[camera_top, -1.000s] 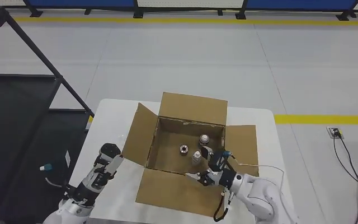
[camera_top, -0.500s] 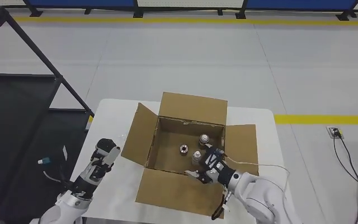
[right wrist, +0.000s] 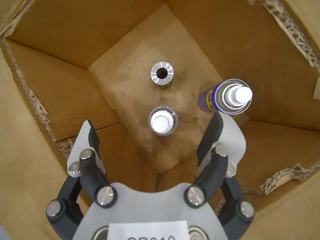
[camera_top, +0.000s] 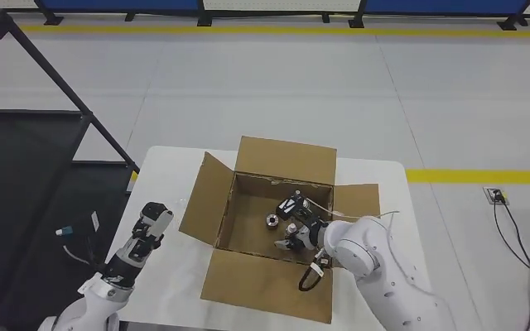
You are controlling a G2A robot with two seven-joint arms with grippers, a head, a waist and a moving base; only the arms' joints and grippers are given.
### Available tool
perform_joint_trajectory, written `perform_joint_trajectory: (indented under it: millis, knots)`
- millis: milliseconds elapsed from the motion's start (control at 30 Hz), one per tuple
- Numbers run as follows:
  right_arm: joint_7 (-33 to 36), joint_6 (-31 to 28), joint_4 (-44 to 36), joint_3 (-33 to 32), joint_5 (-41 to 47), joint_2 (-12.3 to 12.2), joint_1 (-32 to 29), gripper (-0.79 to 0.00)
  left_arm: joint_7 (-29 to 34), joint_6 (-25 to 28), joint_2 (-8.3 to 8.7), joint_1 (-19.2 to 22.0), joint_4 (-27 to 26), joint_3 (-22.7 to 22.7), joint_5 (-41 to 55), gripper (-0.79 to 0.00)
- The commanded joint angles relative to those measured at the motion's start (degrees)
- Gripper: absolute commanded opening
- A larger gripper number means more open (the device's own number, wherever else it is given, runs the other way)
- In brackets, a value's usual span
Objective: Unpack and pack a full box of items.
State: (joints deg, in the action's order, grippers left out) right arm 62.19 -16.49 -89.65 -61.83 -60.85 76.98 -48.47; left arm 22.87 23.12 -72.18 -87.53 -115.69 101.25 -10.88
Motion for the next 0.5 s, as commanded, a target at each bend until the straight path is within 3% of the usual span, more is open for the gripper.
perform_joint_trajectory:
  millis: [0, 33, 100, 167, 233, 433, 467]
  knots:
    - [0.5, 0.2, 1.2, 1.2, 0.1, 0.2, 1.0, 0.0, -0.1, -0.6, 0.07, 0.1, 0.2, 0.0, 0.2, 0.0]
    - [0.6, 0.2, 1.9, 1.7, 0.2, 0.3, 1.4, 0.0, 0.0, -1.0, 0.11, 0.2, 0.3, 0.0, 0.5, 0.0]
    - [0.4, 1.0, 3.2, 2.5, 0.2, 0.5, 2.2, -0.083, 0.4, -1.2, 0.19, 0.3, 0.4, 0.0, 1.5, 0.0]
    - [0.4, 1.5, 4.4, 3.2, 0.0, 0.7, 2.8, -0.212, 0.4, -1.6, 0.28, 0.4, 0.6, 0.2, 2.0, 0.0]
    - [0.3, 2.0, 5.5, 3.8, 0.0, 0.8, 3.4, -0.228, 0.5, -1.7, 0.35, 0.5, 0.5, 0.2, 2.7, 0.0]
    - [0.5, 3.0, 8.6, 5.0, 0.4, 1.2, 5.0, -0.52, 0.7, -2.2, 0.59, 0.6, 0.7, 0.7, 4.0, 0.0]
    - [0.6, 3.2, 9.0, 5.2, 0.4, 1.2, 5.2, -0.625, 0.7, -2.2, 0.63, 0.6, 0.7, 0.7, 4.1, 0.0]
